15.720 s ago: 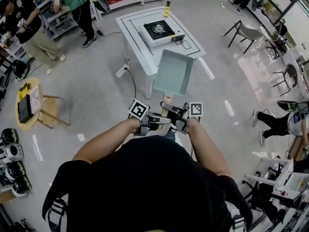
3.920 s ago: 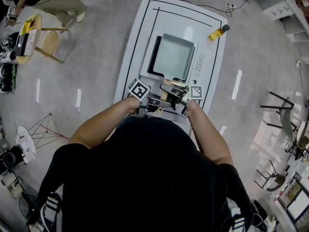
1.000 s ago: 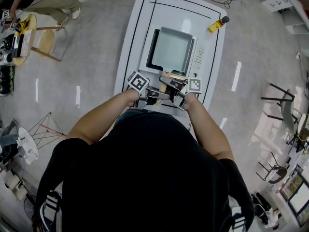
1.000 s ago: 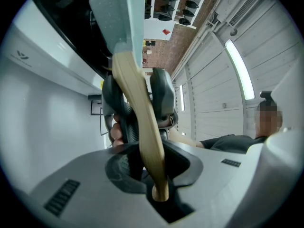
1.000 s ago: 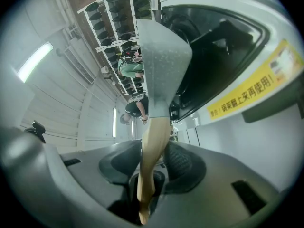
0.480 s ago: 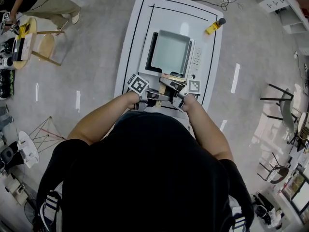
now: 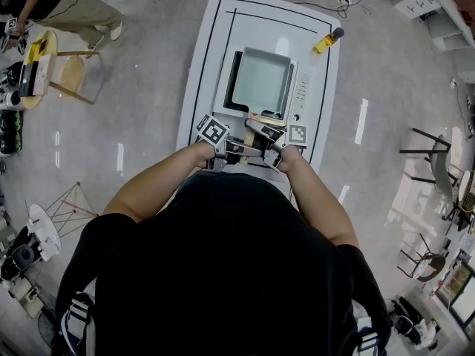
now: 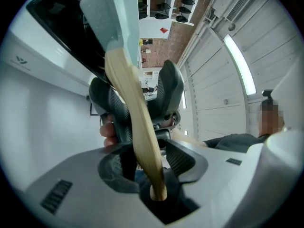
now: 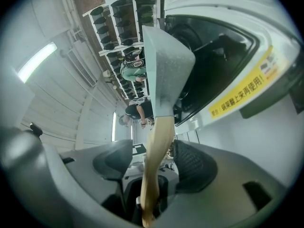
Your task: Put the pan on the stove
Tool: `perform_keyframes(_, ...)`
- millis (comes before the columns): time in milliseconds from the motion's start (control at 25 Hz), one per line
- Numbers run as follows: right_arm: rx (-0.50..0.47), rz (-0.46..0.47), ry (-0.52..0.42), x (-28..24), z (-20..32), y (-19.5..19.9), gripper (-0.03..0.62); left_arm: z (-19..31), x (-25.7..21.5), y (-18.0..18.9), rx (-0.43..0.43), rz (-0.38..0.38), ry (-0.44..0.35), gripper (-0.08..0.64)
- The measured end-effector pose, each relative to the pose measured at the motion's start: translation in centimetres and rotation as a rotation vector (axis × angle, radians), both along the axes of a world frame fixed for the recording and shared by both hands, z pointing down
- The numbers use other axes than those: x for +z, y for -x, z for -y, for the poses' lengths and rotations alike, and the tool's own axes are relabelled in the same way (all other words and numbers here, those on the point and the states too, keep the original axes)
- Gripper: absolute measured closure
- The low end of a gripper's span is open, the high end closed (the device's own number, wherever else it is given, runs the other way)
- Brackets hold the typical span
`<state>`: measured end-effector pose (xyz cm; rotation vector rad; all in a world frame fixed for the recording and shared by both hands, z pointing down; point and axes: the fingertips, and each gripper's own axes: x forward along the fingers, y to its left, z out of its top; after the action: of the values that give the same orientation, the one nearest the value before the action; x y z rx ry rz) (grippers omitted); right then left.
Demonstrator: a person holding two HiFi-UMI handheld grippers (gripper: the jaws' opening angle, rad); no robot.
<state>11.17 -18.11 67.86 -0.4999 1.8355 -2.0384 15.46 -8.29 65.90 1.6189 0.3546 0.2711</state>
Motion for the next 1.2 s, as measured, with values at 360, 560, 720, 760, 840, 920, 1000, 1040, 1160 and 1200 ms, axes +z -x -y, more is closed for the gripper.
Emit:
perform_keyframes(360, 0.013, -0.042, -0.015, 0.2, 0.2, 0.0, 0.310, 0.0, 0.4, 0.0, 0.014, 0.013, -0.035, 0.370)
perform_keyframes(560, 0.021, -0.034, -0.008, -0.3, -0.2, 0.1, 0.299, -0.3, 0.2, 0.1, 0.021, 0.012, -0.039, 0.364)
perform_keyframes(720, 0.036, -0.048, -0.020, -0.2, 0.3, -0.2, 0.295, 0.1, 0.3, 0.2, 0.014, 0.016, -0.043, 0.359)
perform_keyframes(760, 0.038, -0.048, -0.023, -0.3, 0.4, -0.3, 0.295, 0.2, 0.3, 0.2, 0.015, 0.018, -0.045, 0.359)
perform_keyframes(840, 0.039, -0.052, -0.033, -0.4, 0.6, -0.5, 0.295, 0.2, 0.3, 0.3, 0.025, 0.023, -0.052, 0.357)
perform_keyframes(920, 0.041, -0.060, -0.042, -0.5, 0.5, -0.8, 0.295, 0.1, 0.5, 0.4, 0.037, 0.031, -0.062, 0.356)
perform_keyframes(1000, 0.046, -0.063, -0.044, -0.6, 0.6, -1.0, 0.295, 0.1, 0.7, 0.7, 0.046, 0.039, -0.072, 0.354)
perform_keyframes(1040, 0.049, -0.067, -0.044, -0.6, 0.6, -1.1, 0.295, 0.1, 0.9, 1.0, 0.048, 0.042, -0.075, 0.353)
perform_keyframes(1160, 0.052, -0.105, -0.055, -0.1, 0.6, -1.7, 0.295, 0.3, 1.2, 1.5, 0.042, 0.050, -0.082, 0.351)
perform_keyframes(1200, 0.053, -0.118, -0.060, 0.0, 0.6, -1.9, 0.295, 0.4, 1.3, 1.6, 0.040, 0.052, -0.087, 0.351)
